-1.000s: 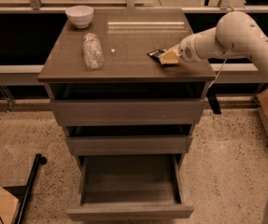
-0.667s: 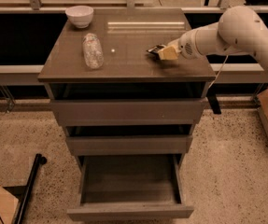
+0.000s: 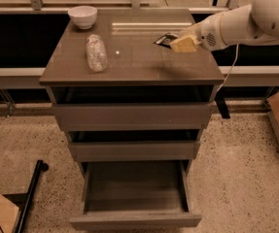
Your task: Place rxbar chocolate into bottom drawer
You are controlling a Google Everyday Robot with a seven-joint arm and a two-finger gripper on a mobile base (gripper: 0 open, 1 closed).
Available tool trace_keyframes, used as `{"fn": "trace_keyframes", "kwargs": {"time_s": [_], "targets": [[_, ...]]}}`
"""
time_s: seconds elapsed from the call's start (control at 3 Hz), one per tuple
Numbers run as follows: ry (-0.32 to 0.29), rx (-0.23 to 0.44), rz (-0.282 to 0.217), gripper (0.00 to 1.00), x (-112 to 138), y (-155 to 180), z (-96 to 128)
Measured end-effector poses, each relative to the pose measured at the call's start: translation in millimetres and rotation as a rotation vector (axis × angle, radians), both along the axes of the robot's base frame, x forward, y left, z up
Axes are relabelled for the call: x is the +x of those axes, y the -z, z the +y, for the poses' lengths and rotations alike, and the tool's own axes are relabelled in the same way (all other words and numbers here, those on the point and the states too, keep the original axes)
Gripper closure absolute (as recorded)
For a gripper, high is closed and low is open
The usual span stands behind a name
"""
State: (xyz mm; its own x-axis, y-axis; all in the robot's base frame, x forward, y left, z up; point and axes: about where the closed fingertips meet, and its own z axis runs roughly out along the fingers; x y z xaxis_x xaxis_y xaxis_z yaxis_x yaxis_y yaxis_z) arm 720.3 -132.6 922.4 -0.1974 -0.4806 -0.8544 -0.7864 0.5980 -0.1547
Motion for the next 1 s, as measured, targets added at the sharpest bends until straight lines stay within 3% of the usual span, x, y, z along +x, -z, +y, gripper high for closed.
{"fn": "trace_keyframes", "kwargs": {"time_s": [0.33,0.67,1.0], "targets": [[-0.065,-0.077,-0.033,1.00,-42,-26,-16],[-0.121,-0.178,-0.065,1.00,-109,-56,-45],[-0.123,-0.242,-0.049,1.00,-159,-43,-70]]}}
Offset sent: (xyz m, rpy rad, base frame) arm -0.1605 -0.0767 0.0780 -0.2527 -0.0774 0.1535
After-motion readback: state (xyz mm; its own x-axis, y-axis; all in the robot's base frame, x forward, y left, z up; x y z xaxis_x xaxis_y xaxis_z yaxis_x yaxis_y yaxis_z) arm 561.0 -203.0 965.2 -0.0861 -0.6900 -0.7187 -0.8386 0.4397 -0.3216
